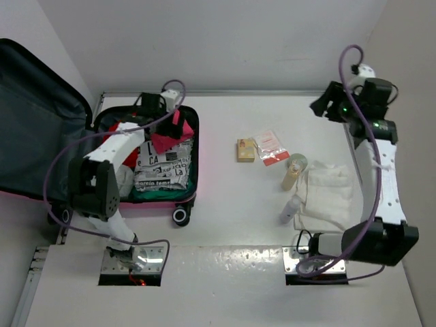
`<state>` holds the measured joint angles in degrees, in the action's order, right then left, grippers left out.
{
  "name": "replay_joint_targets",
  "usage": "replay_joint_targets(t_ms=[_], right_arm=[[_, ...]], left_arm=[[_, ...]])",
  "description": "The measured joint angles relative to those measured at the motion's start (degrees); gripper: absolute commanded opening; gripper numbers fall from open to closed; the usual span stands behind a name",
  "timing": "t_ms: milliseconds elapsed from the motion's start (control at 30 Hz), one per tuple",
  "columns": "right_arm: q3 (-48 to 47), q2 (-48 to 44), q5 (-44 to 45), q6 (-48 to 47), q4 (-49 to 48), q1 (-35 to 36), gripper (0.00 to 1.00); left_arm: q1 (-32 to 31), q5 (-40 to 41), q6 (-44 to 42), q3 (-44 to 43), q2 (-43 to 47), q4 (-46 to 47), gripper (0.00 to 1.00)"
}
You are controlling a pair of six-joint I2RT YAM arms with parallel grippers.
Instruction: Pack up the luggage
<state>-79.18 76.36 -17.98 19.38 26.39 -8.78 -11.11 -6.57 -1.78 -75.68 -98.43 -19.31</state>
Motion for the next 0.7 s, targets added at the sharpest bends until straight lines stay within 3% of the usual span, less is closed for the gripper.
replay_joint_targets(t_ms=[233,467,700], right_arm=[[5.51,-7.72,2.54,-8.57,19.98,-16.00,0.65],[12.70,-2.97,-0.76,-26.45,38.38,-31.98,0.68],[22.14,-0.85,-2.03,-36.72,39.21,-38.34,0.73]], left_arm=[[0.83,0.96,-0.76,-14.64,6.82,-1.51,1.00],[-1.68,0.90,-0.72,-17.75,9.62,-2.01,1.00],[-2.64,0.94,-0.31,-17.73,9.62,-3.76,1.00]])
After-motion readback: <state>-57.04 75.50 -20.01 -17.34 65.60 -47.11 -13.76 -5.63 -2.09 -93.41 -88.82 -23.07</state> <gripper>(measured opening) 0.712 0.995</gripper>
